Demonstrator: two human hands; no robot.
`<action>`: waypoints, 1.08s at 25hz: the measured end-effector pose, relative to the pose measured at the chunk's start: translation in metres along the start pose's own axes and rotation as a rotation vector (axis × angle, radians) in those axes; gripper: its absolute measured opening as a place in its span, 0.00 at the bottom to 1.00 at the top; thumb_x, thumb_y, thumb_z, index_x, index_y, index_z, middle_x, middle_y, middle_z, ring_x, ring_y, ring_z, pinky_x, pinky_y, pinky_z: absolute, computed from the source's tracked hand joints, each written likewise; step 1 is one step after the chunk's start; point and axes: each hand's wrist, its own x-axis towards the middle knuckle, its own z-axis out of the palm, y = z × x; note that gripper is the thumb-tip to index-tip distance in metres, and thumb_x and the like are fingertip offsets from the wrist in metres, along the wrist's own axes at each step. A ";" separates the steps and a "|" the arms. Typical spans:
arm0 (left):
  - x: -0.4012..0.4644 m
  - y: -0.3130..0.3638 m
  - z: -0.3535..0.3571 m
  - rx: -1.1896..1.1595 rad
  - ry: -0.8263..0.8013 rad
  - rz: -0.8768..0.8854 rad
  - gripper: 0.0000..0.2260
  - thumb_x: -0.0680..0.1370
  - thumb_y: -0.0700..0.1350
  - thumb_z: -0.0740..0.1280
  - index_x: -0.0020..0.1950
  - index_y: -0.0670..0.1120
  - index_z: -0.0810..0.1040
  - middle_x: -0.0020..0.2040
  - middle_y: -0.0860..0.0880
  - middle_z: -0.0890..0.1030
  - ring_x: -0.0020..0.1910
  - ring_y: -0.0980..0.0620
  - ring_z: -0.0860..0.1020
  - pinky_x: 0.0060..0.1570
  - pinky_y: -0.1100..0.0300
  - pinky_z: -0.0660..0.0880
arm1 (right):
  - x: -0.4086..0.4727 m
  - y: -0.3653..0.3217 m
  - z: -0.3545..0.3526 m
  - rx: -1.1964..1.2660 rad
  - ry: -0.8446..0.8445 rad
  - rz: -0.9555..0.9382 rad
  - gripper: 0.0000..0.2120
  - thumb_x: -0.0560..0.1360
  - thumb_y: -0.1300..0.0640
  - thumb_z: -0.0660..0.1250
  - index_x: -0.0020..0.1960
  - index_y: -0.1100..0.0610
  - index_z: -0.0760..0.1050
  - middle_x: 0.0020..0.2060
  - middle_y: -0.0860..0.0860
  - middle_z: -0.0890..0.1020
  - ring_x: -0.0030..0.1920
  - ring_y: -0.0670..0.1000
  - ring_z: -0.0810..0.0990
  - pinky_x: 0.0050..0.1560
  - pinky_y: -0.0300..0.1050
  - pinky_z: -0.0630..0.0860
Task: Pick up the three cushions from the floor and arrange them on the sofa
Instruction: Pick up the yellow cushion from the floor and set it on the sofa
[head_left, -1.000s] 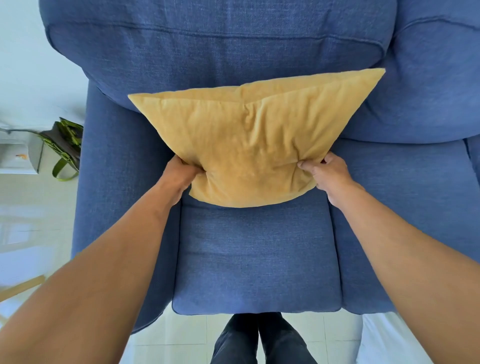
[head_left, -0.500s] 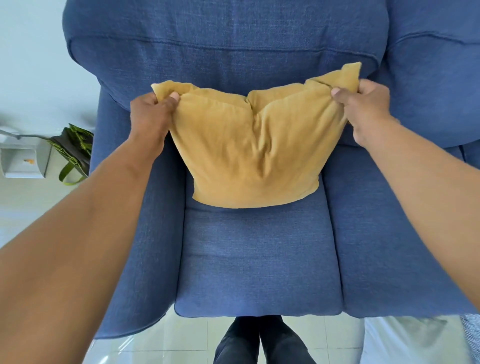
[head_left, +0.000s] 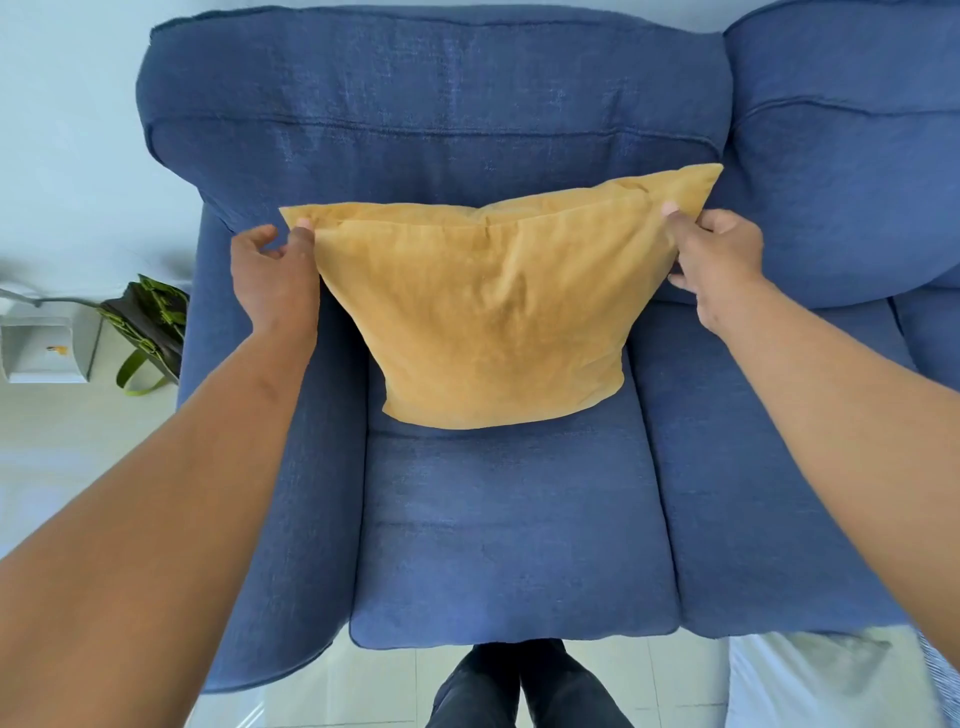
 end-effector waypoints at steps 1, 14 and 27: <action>-0.011 -0.002 -0.005 0.026 0.031 0.021 0.20 0.77 0.57 0.71 0.63 0.46 0.78 0.51 0.53 0.82 0.55 0.47 0.85 0.60 0.48 0.82 | -0.008 0.004 -0.005 -0.034 0.001 -0.005 0.19 0.76 0.39 0.73 0.54 0.55 0.83 0.49 0.55 0.87 0.51 0.55 0.86 0.61 0.61 0.84; -0.238 -0.035 0.040 0.502 -0.752 0.466 0.16 0.84 0.49 0.64 0.72 0.48 0.74 0.69 0.53 0.79 0.62 0.52 0.78 0.61 0.53 0.74 | -0.160 0.084 -0.092 -0.514 -0.099 -0.108 0.31 0.86 0.45 0.60 0.82 0.61 0.60 0.84 0.56 0.61 0.85 0.56 0.53 0.80 0.58 0.58; -0.442 -0.055 0.080 0.791 -1.311 1.071 0.31 0.86 0.51 0.61 0.85 0.40 0.55 0.86 0.43 0.55 0.85 0.44 0.49 0.83 0.47 0.50 | -0.316 0.220 -0.253 -0.584 0.327 0.209 0.37 0.86 0.41 0.57 0.86 0.60 0.50 0.86 0.58 0.47 0.86 0.57 0.42 0.83 0.61 0.52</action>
